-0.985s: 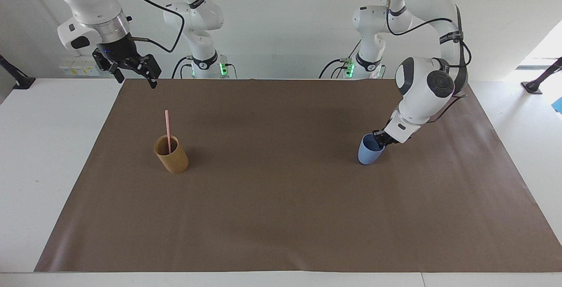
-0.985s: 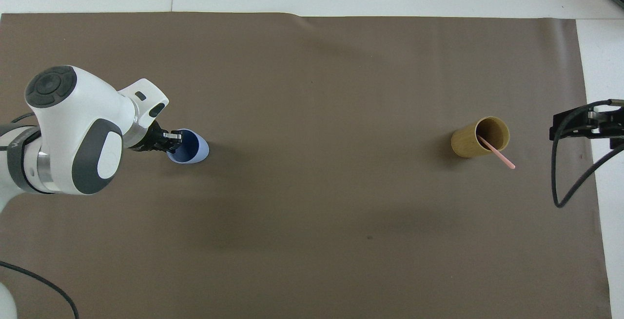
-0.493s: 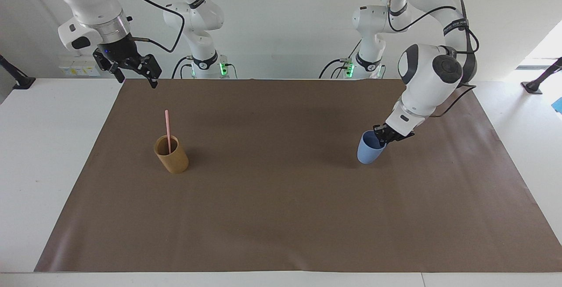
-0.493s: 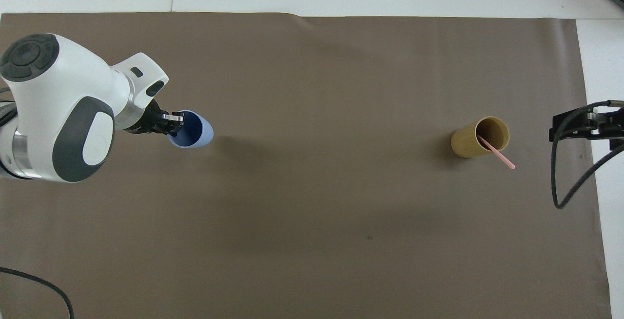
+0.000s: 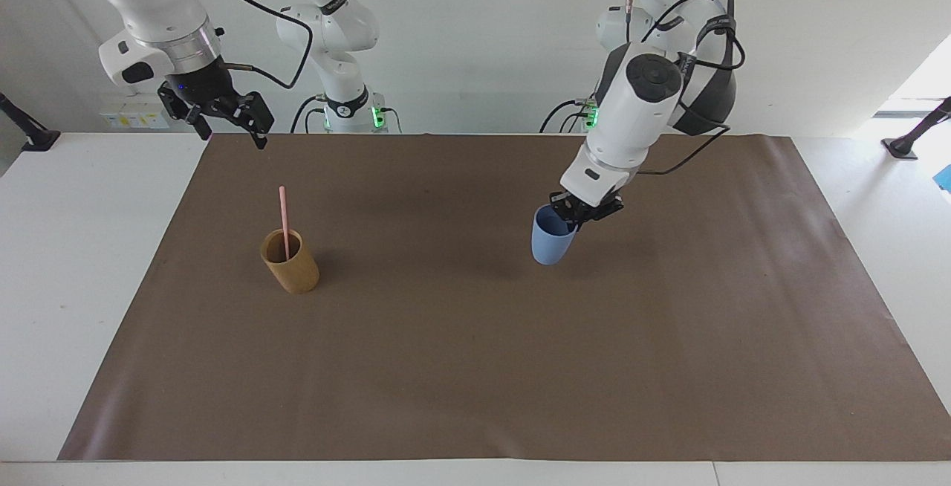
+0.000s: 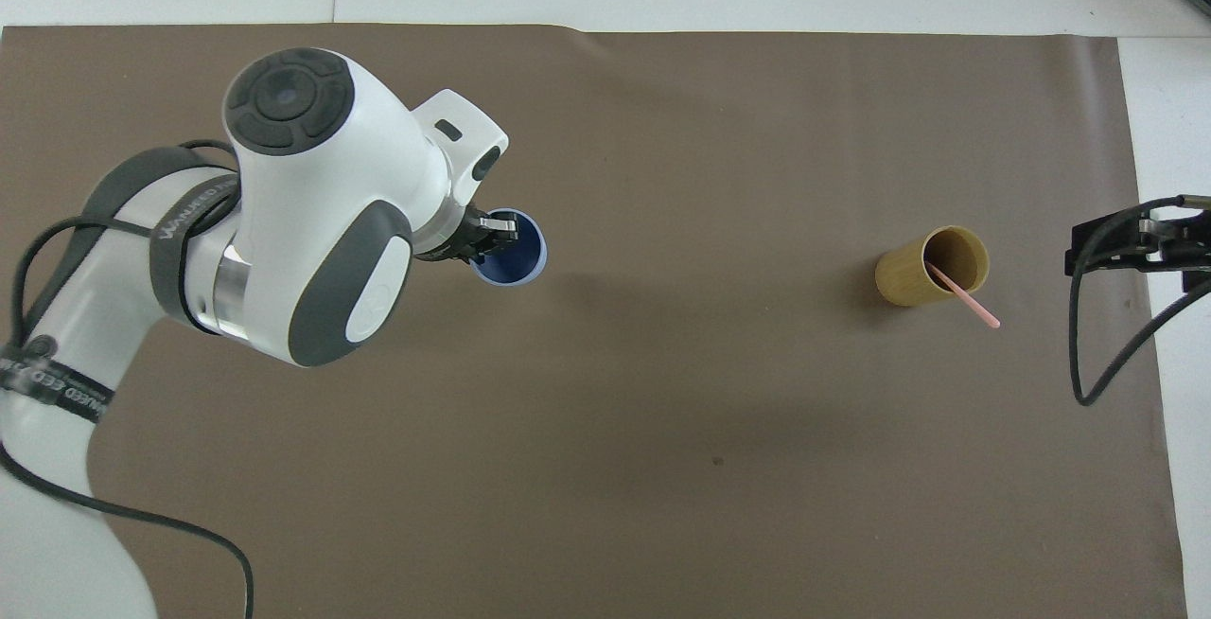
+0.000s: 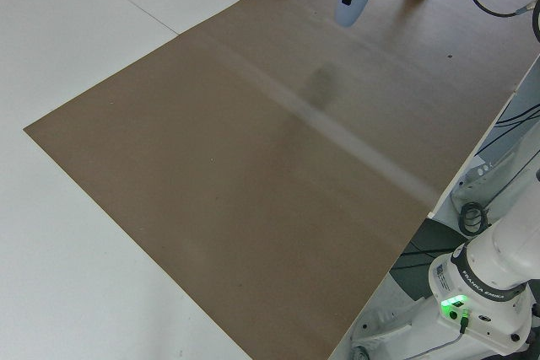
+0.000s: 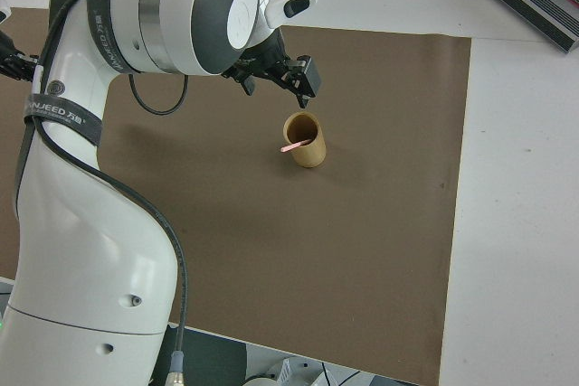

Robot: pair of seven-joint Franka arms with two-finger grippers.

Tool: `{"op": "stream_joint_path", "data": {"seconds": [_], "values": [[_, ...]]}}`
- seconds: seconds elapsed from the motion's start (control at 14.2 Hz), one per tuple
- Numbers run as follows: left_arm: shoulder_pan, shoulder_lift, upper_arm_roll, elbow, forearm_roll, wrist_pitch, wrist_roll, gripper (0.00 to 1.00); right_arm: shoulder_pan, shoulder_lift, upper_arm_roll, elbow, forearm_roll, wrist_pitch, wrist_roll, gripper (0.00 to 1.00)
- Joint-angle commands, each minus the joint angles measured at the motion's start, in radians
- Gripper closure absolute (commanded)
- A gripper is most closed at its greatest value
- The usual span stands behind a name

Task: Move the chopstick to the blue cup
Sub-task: 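Carry the blue cup with the left gripper toward the table center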

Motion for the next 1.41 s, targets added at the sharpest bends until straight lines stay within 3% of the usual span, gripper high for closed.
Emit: {"op": "stream_joint_path", "data": {"seconds": [0.0,0.49,0.63,1.13,1.2,1.27,1.34], "values": [[-0.075,0.124,0.021,0.155,0.004,-0.032,-0.051,1.00,-0.005,-0.006,0.004,-0.005,0.014,-0.009,-0.025,0.00],[-0.141,0.179,0.019,0.155,0.012,0.018,-0.053,1.00,-0.007,-0.015,0.004,-0.016,0.020,-0.008,-0.015,0.00],[-0.171,0.237,0.019,0.163,0.068,0.023,-0.056,1.00,-0.013,-0.014,0.004,-0.015,0.022,-0.009,-0.018,0.00],[-0.182,0.253,0.021,0.160,0.077,0.037,-0.060,1.00,-0.015,-0.012,0.004,-0.013,0.023,-0.008,-0.018,0.00],[-0.182,0.253,0.021,0.160,0.075,0.038,-0.060,0.90,-0.015,-0.012,0.004,-0.013,0.023,-0.008,-0.016,0.00],[-0.182,0.253,0.021,0.160,0.080,0.041,-0.060,0.58,-0.019,-0.012,0.004,-0.013,0.023,-0.008,-0.022,0.00],[-0.182,0.253,0.022,0.160,0.084,0.046,-0.059,0.13,-0.019,-0.011,0.004,-0.013,0.023,-0.003,-0.024,0.00]]}}
